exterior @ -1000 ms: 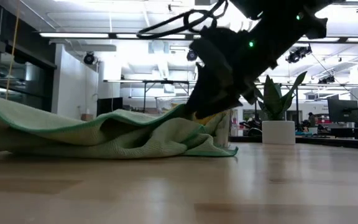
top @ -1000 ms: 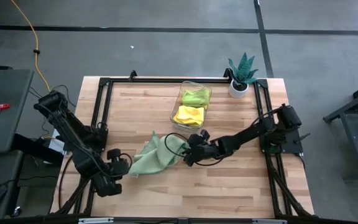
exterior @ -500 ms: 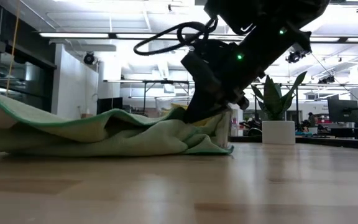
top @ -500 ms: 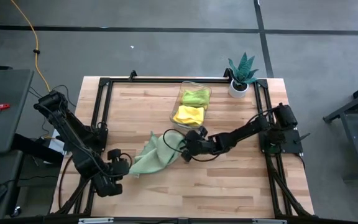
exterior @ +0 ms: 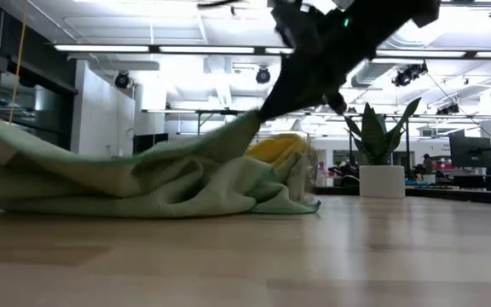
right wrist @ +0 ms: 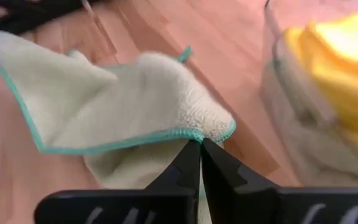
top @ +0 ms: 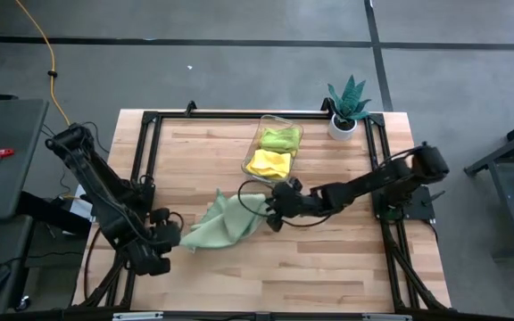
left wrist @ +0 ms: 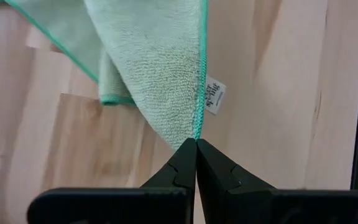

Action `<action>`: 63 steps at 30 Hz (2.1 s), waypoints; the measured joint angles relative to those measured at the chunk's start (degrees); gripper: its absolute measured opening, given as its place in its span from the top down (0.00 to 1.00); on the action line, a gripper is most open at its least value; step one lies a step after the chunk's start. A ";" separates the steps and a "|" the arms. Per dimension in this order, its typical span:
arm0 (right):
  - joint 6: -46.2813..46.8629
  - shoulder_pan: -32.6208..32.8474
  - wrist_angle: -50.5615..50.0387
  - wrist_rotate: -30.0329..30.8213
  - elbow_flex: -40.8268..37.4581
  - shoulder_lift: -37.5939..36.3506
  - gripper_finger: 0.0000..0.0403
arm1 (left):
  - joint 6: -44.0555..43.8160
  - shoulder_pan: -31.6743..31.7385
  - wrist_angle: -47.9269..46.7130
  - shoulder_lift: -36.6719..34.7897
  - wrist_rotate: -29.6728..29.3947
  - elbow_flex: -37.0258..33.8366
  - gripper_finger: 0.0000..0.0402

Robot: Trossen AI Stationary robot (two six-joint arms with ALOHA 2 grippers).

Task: Fold microfiber towels
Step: Fold the blue towel

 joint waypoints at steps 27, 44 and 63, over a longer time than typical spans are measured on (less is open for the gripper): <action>4.24 7.24 -72.03 5.00 36.76 -20.90 1.00 | 30.06 23.42 -6.46 -22.20 -28.74 24.92 1.00; 9.69 13.56 -78.96 4.53 41.99 -14.79 1.00 | 20.43 19.15 -5.89 -15.07 -30.38 15.62 1.00; 39.44 31.03 -69.42 -13.92 41.99 14.60 1.00 | -25.77 -6.29 4.71 9.65 -16.30 7.63 1.00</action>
